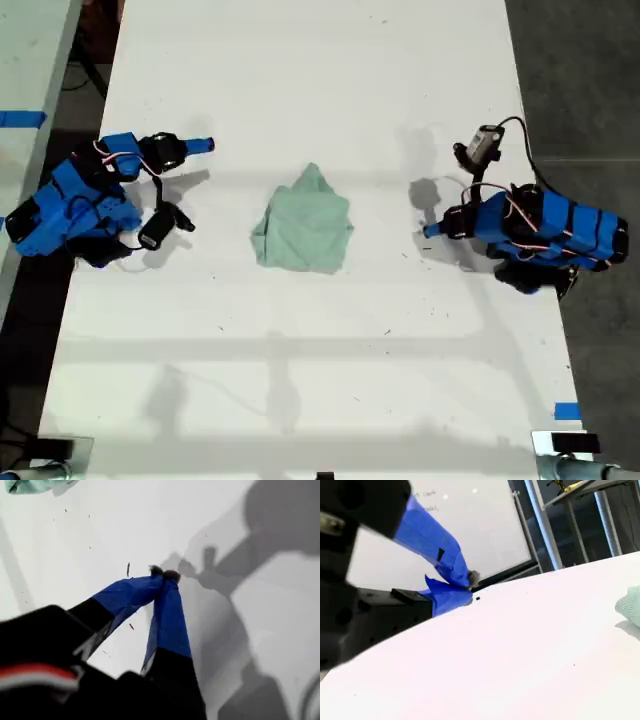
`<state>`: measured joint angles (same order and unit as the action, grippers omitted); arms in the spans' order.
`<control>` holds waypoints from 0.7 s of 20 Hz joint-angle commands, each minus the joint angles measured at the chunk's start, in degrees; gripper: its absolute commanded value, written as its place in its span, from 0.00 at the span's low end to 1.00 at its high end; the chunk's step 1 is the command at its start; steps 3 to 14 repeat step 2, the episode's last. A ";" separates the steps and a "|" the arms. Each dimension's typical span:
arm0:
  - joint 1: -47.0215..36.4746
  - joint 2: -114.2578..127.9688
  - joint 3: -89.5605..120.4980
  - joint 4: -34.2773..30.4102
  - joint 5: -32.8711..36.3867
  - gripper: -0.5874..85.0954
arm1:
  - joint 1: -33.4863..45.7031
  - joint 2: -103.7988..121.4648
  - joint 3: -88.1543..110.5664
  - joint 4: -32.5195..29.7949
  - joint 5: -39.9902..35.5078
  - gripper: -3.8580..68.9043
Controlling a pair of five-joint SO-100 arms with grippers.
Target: Fold t shirt
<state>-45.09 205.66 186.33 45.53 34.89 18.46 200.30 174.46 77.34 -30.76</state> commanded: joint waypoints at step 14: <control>-0.44 0.53 2.11 0.00 -0.62 0.00 | 0.35 0.62 2.72 0.35 0.53 0.04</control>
